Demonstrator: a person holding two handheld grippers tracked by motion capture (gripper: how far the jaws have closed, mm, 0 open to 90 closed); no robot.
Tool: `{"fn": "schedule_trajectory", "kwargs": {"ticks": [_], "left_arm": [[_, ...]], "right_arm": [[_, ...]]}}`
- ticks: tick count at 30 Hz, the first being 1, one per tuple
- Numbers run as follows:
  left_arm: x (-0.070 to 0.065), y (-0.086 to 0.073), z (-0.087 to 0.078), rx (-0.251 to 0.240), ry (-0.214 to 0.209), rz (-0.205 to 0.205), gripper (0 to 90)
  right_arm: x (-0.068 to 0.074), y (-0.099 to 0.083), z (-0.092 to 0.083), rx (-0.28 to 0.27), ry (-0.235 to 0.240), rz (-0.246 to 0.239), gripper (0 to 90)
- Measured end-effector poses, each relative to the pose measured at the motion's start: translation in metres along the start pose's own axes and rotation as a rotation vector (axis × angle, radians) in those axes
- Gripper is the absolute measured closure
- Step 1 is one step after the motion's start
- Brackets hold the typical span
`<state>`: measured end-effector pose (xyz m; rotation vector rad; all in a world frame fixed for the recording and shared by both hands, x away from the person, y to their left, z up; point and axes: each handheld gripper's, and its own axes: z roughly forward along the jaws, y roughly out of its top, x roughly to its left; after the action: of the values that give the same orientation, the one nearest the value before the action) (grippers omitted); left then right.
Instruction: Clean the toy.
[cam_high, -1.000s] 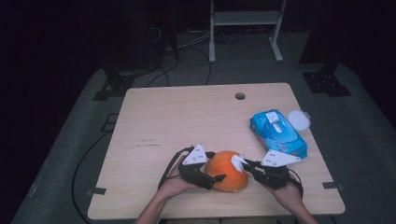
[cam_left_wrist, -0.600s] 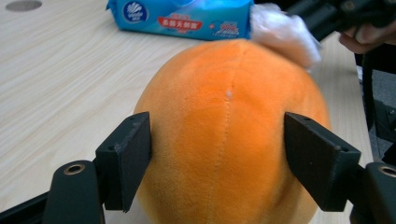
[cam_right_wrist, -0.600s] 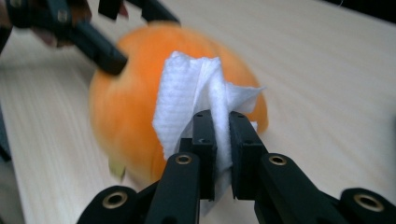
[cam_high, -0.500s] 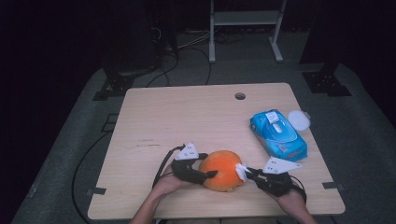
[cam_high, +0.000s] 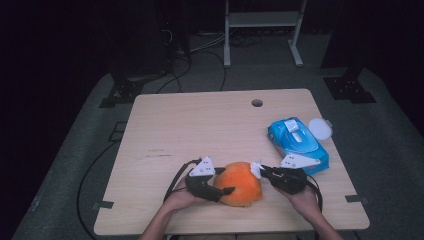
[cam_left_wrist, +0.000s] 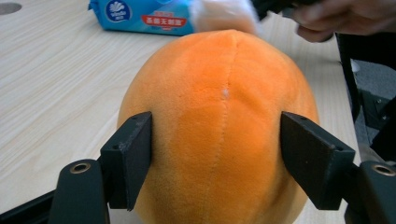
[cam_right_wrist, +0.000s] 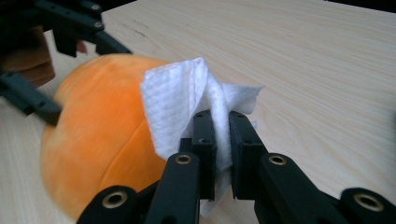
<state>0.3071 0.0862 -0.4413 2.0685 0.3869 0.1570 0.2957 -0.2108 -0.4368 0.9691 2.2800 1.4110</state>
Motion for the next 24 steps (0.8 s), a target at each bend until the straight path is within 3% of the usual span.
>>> {"fn": "schedule_trajectory", "kwargs": {"ticks": [6,11,13,20,22,24], "left_arm": [[0.003,0.0,-0.001,-0.004,0.004,-0.038,25.5],[0.002,0.0,0.001,-0.005,0.012,-0.047,23.6],[0.0,0.001,0.002,-0.003,0.017,-0.031,24.0],[-0.015,0.006,0.006,0.019,0.023,0.096,26.1],[-0.015,0.006,0.006,0.019,0.019,0.095,25.8],[-0.012,0.006,0.003,0.003,-0.01,0.061,23.0]], "right_arm": [[-0.004,-0.004,0.001,0.013,0.0,0.023,81.6],[0.004,-0.012,-0.011,0.025,0.008,0.015,81.7],[0.01,-0.009,-0.014,0.011,0.018,-0.001,81.7],[0.024,0.015,-0.006,-0.041,0.054,-0.054,81.7],[0.025,0.017,-0.001,-0.035,0.048,-0.066,81.7],[0.024,0.014,0.002,-0.022,0.047,-0.073,81.7]]}}
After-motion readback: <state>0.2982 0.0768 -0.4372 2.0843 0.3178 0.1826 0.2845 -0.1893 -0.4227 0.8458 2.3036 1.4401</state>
